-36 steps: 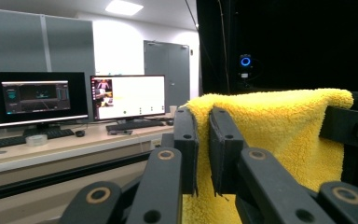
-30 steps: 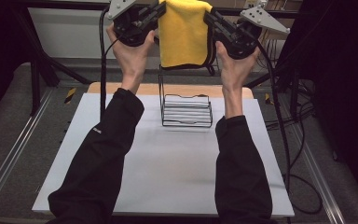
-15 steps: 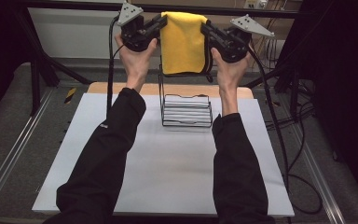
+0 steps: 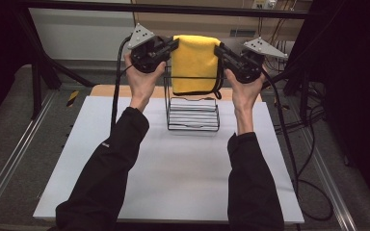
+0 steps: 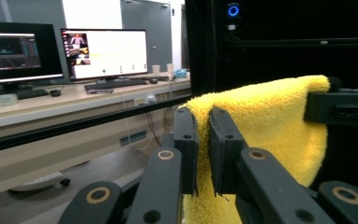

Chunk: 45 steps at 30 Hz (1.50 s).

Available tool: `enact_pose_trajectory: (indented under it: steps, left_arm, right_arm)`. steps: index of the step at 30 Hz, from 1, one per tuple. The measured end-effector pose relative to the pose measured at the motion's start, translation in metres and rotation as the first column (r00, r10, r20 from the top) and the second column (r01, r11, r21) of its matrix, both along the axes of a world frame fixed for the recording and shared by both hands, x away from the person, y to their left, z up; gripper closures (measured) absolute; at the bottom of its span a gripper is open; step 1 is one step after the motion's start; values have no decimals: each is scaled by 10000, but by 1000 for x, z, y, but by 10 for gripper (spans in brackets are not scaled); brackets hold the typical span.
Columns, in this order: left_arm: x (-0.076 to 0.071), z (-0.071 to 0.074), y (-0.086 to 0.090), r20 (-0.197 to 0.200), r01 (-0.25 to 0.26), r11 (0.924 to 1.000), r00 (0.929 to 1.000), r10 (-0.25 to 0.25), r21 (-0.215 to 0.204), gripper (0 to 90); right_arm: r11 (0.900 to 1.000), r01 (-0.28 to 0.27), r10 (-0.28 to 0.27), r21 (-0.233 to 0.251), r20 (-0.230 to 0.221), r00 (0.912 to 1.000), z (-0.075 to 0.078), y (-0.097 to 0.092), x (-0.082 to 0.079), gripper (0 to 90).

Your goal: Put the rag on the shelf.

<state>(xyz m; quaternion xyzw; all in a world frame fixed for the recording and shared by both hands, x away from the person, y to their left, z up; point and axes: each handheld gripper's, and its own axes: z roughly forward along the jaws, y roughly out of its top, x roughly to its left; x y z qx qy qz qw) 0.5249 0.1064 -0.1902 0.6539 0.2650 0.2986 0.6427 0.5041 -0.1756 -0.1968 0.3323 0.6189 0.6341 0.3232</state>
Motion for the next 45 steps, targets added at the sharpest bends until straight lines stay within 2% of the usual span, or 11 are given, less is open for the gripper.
enact_pose_trajectory:
  steps: [3, 7, 13, 17, 20, 26, 32, 45]
  left_arm:
    - [-3, -1, 0, -20, -20, 9996, 10000, 21, 279, 823]
    - [-5, -6, 2, -167, 49, 9996, 9999, -44, 291, 823]
    - [-11, -8, 4, -155, 187, 9981, 9997, -179, 579, 822]
    - [-17, -11, 5, -176, 313, 9978, 9994, -304, 578, 822]
    - [-23, -13, 5, -187, 423, 9964, 9990, -411, 729, 821]
    - [-31, -19, 4, -555, 487, 9924, 9975, -426, 1132, 818]
    - [-39, -24, 5, -773, 678, 9912, 9952, -592, 1139, 817]
    - [-52, -43, 3, -1364, 889, 9815, 9885, -660, 1698, 809]
  right_arm:
    - [10000, -15, 14, -10, -73, 10000, -2, -1, -3, 800]
    - [9997, 77, -81, -242, -141, 9999, -7, 1, -4, 800]
    - [9996, 8, -12, -278, -150, 9999, -12, 1, -6, 798]
    - [9994, -50, 47, -341, -73, 10000, -15, 0, -10, 796]
    - [9993, -92, 88, -360, -110, 9999, -18, -1, -14, 793]
    - [9975, -191, 170, -684, -312, 9994, -25, -2, -22, 789]
    - [9950, -339, 310, -937, -322, 9990, -30, -2, -30, 789]
    - [9883, -642, 553, -1380, -676, 9962, -44, -3, -41, 789]
